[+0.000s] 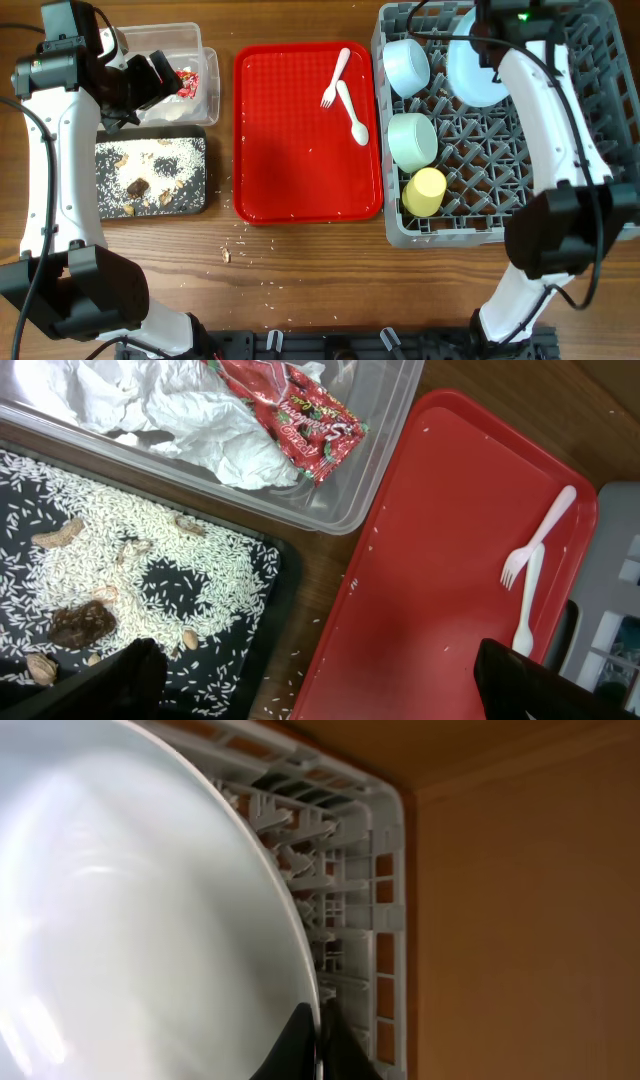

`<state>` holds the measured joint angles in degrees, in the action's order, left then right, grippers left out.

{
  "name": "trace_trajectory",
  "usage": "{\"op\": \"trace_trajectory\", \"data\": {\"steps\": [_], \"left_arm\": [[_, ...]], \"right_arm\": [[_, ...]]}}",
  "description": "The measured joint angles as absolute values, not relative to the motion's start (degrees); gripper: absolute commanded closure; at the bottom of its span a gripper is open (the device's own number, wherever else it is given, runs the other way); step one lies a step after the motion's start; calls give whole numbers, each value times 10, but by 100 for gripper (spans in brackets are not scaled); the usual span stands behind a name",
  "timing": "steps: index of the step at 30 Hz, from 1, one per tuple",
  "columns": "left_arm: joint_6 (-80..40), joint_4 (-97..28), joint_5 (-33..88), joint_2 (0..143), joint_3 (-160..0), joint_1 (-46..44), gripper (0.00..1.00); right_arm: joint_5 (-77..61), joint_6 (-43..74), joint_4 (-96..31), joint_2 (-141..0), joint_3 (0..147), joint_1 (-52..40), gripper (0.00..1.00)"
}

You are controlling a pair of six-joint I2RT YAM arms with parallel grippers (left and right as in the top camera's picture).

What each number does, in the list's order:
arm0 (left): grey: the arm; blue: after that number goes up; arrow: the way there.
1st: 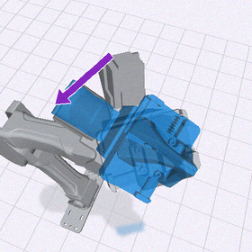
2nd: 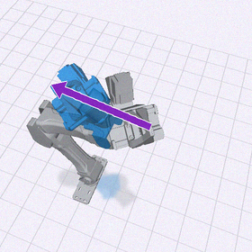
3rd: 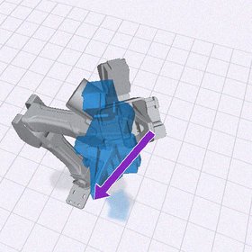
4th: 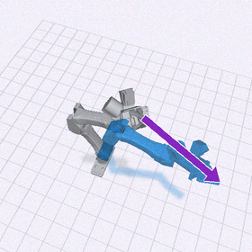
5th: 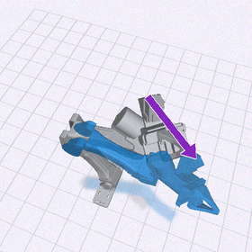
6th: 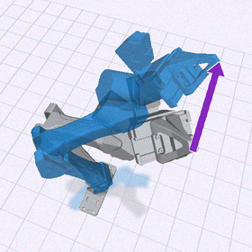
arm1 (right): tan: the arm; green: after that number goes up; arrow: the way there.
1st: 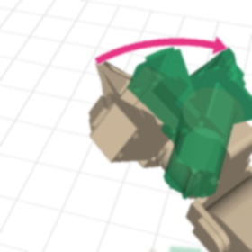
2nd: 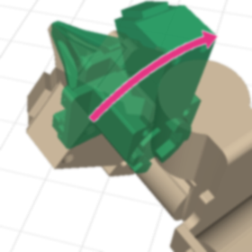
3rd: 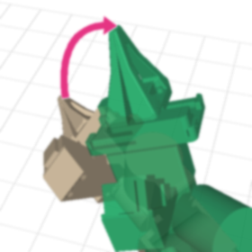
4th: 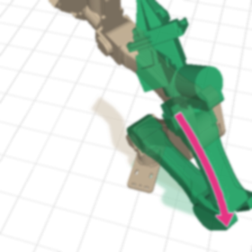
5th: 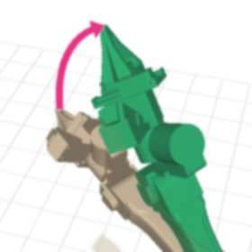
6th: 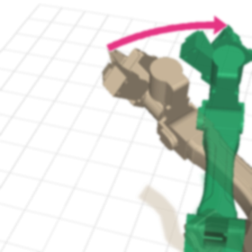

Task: Sort waste into correct bins and load items into the dishwasher rack
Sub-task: 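Stand the light-blue plate upright in the rack, then move the right gripper back toward the fork and spoon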

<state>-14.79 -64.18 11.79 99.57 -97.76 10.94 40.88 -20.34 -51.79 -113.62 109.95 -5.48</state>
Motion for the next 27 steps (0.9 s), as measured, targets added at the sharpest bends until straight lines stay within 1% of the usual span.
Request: {"op": "trace_trajectory", "data": {"steps": [4, 6, 7, 9, 10, 11, 12, 15, 18, 21, 22, 23, 24, 25, 27], "left_arm": [[-148, -642, 118, 996, -978, 109, 0], [-148, -642, 118, 996, -978, 109, 0], [-148, -642, 118, 996, -978, 109, 0], [-148, -642, 118, 996, -978, 109, 0], [-148, -642, 118, 996, -978, 109, 0], [-148, -642, 118, 996, -978, 109, 0], [-148, -642, 118, 996, -978, 109, 0], [-148, -642, 118, 996, -978, 109, 0], [-148, -642, 118, 996, -978, 109, 0], [-148, -642, 118, 996, -978, 109, 0], [-148, -642, 118, 996, -978, 109, 0], [-148, -642, 118, 996, -978, 109, 0], [-148, -642, 118, 996, -978, 109, 0], [-148, -642, 118, 996, -978, 109, 0], [-148, -642, 118, 996, -978, 109, 0]], "right_arm": [[398, -203, -518, -1146, 1100, -55, 96], [380, -203, -518, -1146, 1099, -55, 82], [372, -205, -518, -1146, 1099, -55, 73], [357, -202, -518, -1146, 1100, -56, 23], [352, -198, -518, -1146, 1100, -58, 16], [345, -194, -518, -1146, 1100, -60, 6], [338, -191, -519, -1146, 1100, -62, 0], [284, -173, -534, -1145, 1100, -65, 0], [199, -142, -544, -1136, 1100, -66, 0], [31, -76, -543, -1099, 1100, -66, 1], [-47, -55, -538, -1089, 1100, -66, 1], [-110, -40, -531, -1083, 1100, -66, 4], [-125, -28, -529, -1082, 1100, -66, 8], [-222, -15, -511, -1082, 1100, -74, 9], [-249, 14, -493, -1086, 1100, -94, 10]]}}
